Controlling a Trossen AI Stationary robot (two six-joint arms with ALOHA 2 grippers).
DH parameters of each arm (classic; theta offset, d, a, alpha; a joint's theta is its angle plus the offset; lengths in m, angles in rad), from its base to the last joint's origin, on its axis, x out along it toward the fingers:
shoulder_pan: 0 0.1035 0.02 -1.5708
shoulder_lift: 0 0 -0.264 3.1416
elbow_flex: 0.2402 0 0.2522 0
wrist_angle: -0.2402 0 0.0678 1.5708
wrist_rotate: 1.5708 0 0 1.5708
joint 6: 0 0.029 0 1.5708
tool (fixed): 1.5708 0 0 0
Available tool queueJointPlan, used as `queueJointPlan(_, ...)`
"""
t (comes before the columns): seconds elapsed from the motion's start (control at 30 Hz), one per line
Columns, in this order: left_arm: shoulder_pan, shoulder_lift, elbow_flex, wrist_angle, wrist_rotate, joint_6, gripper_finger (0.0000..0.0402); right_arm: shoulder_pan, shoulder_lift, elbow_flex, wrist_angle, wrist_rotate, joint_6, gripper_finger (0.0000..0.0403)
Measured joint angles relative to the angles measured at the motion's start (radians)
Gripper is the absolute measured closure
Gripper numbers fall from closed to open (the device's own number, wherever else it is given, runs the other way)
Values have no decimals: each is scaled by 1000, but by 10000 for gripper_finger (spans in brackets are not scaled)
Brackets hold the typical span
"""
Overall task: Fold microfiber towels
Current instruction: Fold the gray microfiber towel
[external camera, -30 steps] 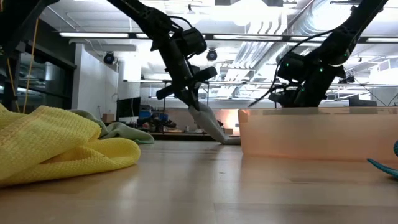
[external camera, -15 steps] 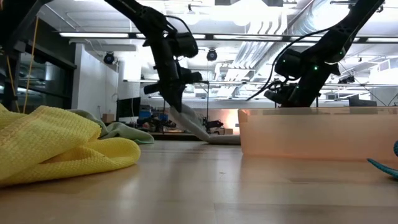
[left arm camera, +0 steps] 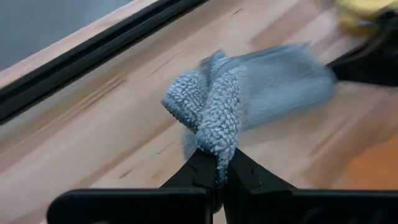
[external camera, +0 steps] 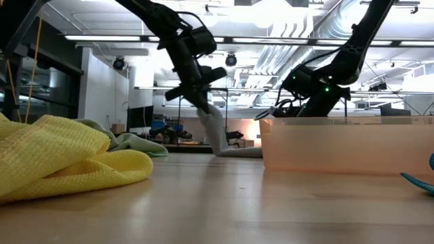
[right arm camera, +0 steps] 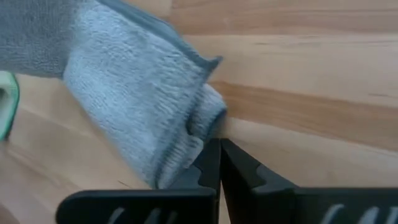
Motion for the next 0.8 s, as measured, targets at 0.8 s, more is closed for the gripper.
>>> queueJointPlan(0.8, -105, 102, 1, 268, 7, -111, 385, 17, 9, 51, -1, 1, 8, 403)
